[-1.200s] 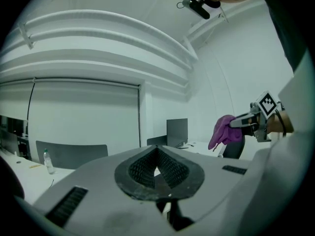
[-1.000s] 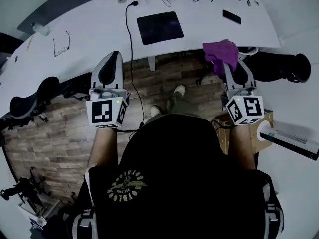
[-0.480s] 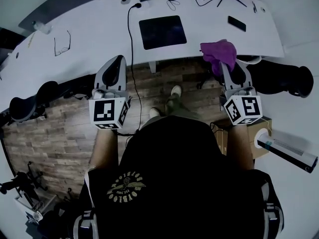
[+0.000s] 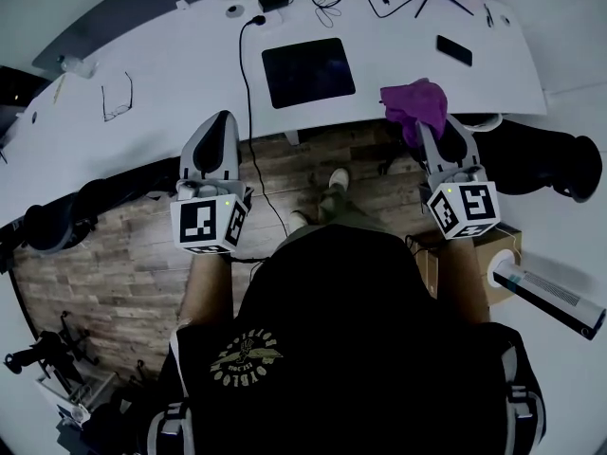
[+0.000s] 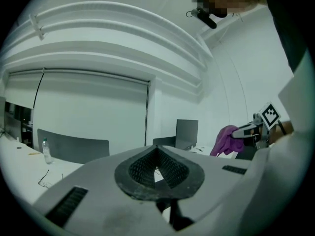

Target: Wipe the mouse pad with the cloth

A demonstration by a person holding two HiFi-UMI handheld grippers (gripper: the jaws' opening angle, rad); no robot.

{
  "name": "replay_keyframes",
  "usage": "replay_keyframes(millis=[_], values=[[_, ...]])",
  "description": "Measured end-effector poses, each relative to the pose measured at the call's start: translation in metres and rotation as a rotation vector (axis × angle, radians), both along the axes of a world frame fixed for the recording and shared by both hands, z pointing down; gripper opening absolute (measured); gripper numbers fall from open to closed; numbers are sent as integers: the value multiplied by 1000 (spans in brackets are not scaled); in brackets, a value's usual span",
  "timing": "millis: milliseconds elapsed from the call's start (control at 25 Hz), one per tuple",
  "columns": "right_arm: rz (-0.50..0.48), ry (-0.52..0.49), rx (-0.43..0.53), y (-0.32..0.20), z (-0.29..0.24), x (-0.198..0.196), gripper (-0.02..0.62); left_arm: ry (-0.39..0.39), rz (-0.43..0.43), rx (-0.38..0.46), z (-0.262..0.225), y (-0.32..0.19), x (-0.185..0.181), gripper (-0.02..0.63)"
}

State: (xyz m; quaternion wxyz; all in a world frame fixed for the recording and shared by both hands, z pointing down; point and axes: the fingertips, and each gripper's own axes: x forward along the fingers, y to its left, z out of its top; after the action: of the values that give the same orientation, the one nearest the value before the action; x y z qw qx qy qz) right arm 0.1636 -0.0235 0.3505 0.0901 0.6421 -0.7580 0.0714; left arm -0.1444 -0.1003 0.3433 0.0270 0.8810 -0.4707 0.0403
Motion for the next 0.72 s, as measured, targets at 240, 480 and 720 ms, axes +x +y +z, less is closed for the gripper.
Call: replay_keyframes(millis=[240, 480, 720], values=[[-13, -5, 1, -23, 1, 13, 89, -30, 2, -28, 9, -20, 16, 2], [-29, -22, 6, -50, 7, 33, 89, -53, -13, -38, 14, -44, 35, 2], [-59, -48, 29, -85, 4, 57, 89, -78, -37, -7, 0, -71, 59, 2]])
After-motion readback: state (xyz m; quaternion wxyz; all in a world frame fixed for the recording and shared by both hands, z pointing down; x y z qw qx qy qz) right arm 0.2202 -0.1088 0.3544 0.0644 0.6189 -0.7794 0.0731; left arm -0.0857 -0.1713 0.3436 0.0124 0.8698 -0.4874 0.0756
